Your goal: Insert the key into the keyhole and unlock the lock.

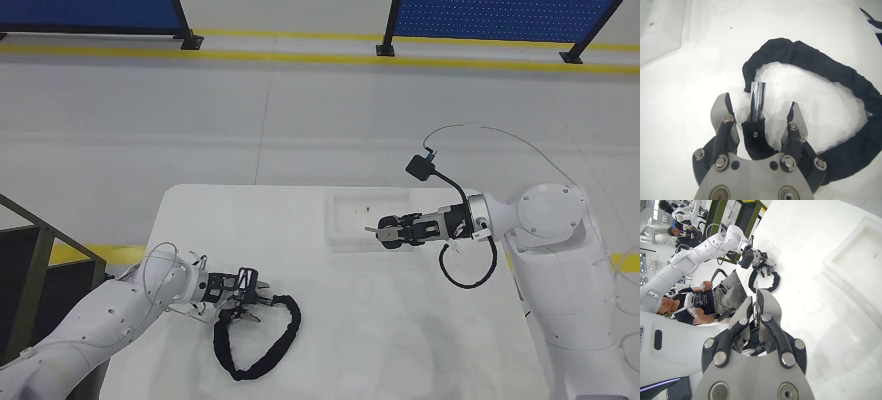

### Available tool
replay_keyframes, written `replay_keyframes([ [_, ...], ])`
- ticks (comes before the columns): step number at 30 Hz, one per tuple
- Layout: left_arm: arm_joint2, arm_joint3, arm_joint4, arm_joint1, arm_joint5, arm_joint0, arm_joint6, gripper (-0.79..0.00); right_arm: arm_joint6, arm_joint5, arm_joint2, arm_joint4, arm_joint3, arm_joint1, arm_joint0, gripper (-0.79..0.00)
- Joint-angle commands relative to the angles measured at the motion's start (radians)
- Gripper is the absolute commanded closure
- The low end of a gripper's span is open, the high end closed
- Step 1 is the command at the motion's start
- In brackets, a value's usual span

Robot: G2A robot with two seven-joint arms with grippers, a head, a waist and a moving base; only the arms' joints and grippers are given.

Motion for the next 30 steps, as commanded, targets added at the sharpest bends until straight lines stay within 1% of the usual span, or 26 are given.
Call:
replay_keyframes([
  [1,-0.004,0.011,0.001,-0.004,0.001,0.001,-0.006,-0.314,0.0,0.0,0.0,0.0,0.0,0.0,0.0,0.0],
  [4,-0.012,0.024,-0.002,-0.013,0.005,0.005,-0.022,-0.302,0.0,0.0,0.0,0.0,0.0,0.0,0.0,0.0],
  [5,-0.014,0.028,-0.003,-0.016,0.004,0.006,-0.024,-0.277,0.0,0.0,0.0,0.0,0.0,0.0,0.0,0.0],
  [6,-0.016,0.031,-0.004,-0.018,0.003,0.007,-0.025,-0.234,0.0,0.0,0.0,0.0,0.0,0.0,0.0,0.0],
  [7,-0.018,0.033,-0.004,-0.021,0.003,0.008,-0.024,-0.175,0.0,0.0,0.0,0.0,0.0,0.0,0.0,0.0],
  [8,-0.02,0.036,-0.003,-0.023,0.002,0.008,-0.023,-0.009,0.0,0.0,0.0,0.0,0.0,0.0,0.0,0.0],
  [9,-0.021,0.037,-0.002,-0.026,0.001,0.008,-0.023,0.0,0.0,0.0,0.0,0.0,0.0,0.0,0.0,0.0],
  [15,-0.033,0.044,0.0,-0.036,-0.011,0.012,0.006,0.0,0.0,0.0,0.0,0.0,0.0,0.0,0.0,0.0],
  [20,-0.063,0.051,-0.039,-0.034,-0.021,0.016,0.045,0.0,0.0,0.0,0.0,0.0,0.0,0.0,0.0,0.0],
  [24,-0.091,0.024,-0.061,-0.019,-0.025,0.025,0.105,0.0,0.0,0.0,0.0,0.0,0.0,0.0,0.0,0.0],
  [30,-0.143,-0.038,-0.094,0.021,-0.051,0.055,0.203,0.0,-0.006,0.0,-0.002,0.0,-0.003,0.0,-0.003,0.0],
])
